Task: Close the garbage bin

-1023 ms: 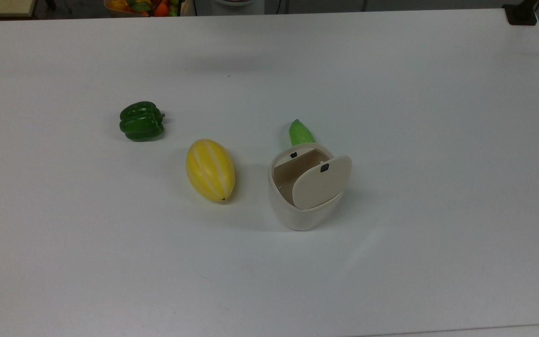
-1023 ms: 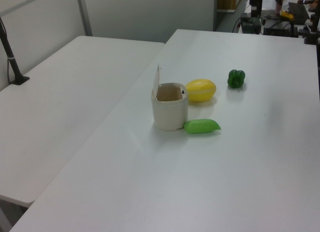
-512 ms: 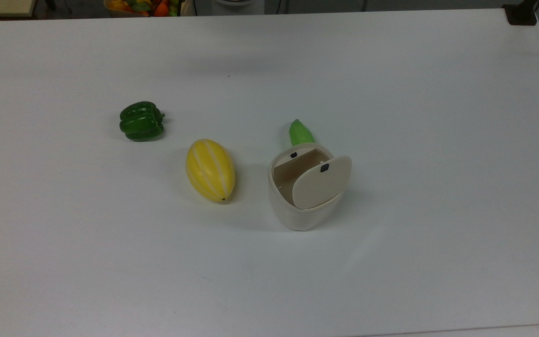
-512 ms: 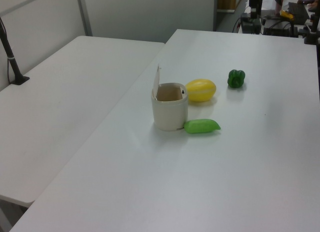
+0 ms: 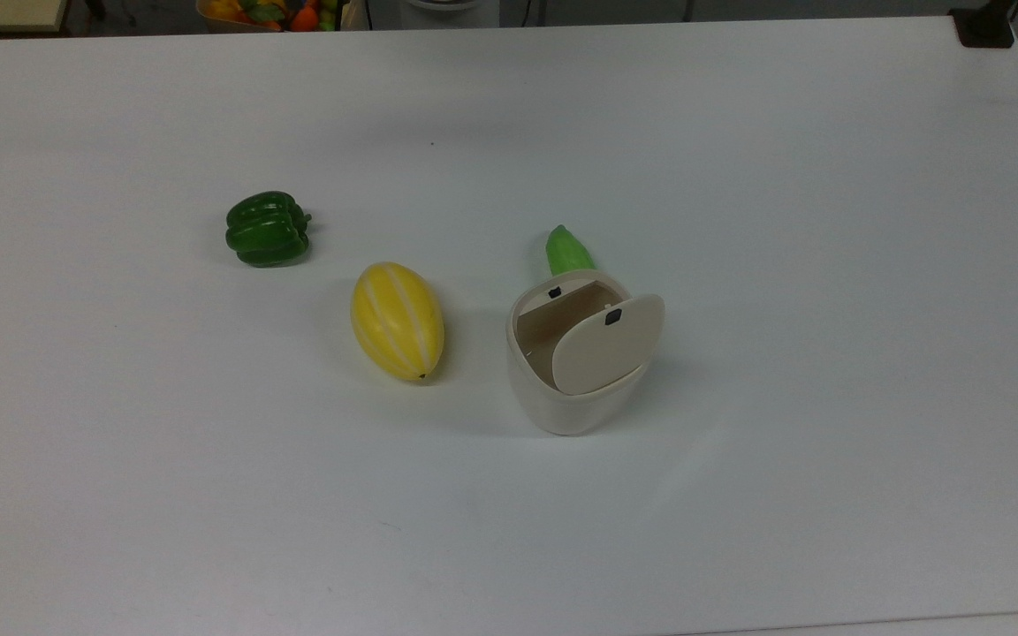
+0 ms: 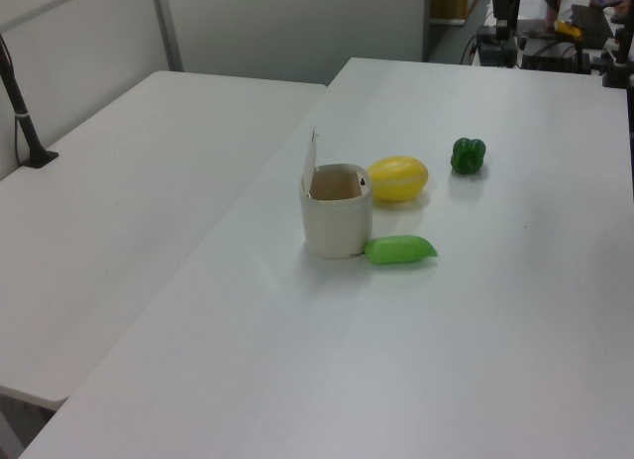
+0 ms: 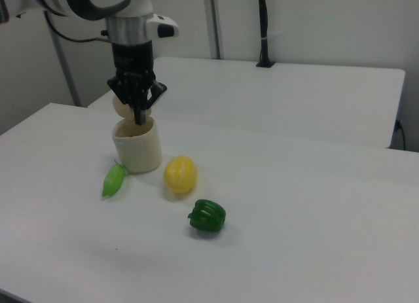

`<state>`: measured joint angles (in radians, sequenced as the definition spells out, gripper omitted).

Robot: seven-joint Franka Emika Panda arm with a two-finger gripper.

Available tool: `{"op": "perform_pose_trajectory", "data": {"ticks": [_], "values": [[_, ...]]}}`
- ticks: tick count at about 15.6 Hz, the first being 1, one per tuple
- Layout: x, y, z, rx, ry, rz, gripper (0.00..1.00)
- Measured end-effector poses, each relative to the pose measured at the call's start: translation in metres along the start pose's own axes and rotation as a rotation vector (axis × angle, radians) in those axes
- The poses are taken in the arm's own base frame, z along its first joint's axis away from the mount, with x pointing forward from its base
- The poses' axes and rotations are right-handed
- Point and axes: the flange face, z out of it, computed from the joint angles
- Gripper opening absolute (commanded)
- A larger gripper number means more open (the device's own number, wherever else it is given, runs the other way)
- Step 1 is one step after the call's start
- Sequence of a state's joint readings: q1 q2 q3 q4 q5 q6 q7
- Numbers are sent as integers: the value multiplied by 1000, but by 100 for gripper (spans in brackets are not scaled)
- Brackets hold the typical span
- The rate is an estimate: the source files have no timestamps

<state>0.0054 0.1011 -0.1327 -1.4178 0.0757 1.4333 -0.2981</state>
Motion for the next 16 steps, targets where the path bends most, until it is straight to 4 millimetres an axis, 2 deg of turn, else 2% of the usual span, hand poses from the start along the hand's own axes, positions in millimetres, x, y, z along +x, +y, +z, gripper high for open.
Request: {"op": "perform_pose_trajectory", "data": {"ticks": [7, 9, 12, 16], "values": [[28, -37, -11, -30, 157, -293, 0], [44, -56, -14, -9, 250, -339, 0], [69, -79, -5, 15, 341, -365, 0], [113, -116, 29, -6, 425, -395, 0]]}}
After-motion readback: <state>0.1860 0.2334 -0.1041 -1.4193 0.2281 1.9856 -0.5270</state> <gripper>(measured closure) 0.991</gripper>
